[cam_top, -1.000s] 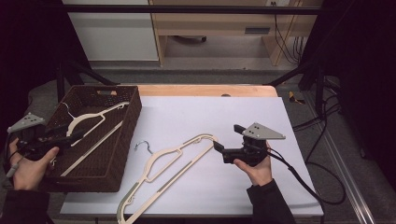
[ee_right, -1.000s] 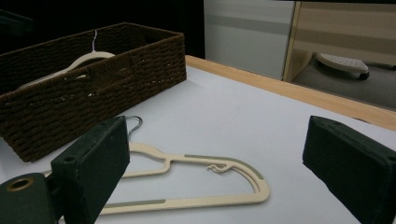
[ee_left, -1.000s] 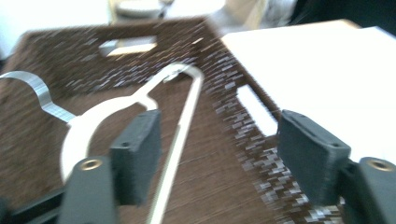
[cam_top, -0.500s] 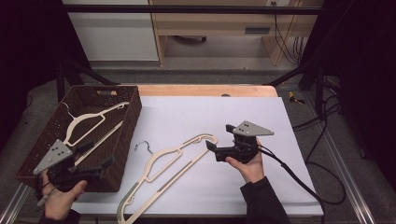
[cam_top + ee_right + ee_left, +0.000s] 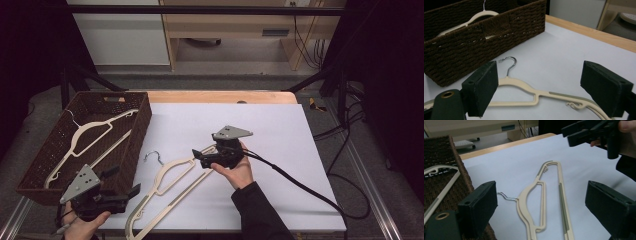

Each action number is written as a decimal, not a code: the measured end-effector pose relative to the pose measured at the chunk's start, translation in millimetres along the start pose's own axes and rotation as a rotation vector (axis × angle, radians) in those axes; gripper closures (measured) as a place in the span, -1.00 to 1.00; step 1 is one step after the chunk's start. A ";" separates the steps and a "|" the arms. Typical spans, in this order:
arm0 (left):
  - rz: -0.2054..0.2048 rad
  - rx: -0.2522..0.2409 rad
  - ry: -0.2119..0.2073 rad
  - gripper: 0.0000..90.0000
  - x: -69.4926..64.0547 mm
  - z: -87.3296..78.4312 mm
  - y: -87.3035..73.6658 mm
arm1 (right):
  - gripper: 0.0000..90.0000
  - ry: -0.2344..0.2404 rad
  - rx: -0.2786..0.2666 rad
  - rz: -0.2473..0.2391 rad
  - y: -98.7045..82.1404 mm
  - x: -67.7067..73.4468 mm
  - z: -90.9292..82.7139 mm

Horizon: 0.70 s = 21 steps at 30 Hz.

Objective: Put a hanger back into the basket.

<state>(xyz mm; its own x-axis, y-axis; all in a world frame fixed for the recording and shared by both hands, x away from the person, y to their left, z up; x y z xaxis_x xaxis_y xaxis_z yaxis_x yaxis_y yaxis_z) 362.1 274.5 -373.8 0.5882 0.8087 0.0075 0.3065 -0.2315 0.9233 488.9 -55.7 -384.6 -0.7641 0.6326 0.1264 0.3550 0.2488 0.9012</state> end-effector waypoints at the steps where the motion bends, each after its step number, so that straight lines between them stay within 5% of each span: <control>1: 0.001 0.000 0.000 -0.77 -0.8 -1.1 -1.3 | -0.66 0.000 0.012 -0.010 0.8 2.2 5.5; 10: -0.003 -0.004 0.005 -0.74 -1.4 -5.3 -9.1 | -0.52 0.033 0.089 -0.031 5.0 20.3 55.9; 21: -0.006 -0.009 0.027 -0.75 13.7 5.1 -3.7 | -0.22 0.048 0.192 -0.051 -3.2 39.0 113.8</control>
<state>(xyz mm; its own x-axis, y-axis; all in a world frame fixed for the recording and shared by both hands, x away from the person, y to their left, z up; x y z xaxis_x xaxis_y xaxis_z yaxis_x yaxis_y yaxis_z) 372.8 283.7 -379.2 0.5660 0.8243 0.0123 0.3027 -0.2216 0.9270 519.3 51.6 -429.8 -0.8070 0.5808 0.1068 0.4080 0.4177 0.8118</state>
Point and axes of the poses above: each handheld gripper's, and its own axes: z roughly forward along the jaws, y roughly out of its top, x roughly to its left, the point moved 1 cm from there along z, roughly forward along the jaws, and after that the axes turned 4 degrees about y, right-handed, at the moved point
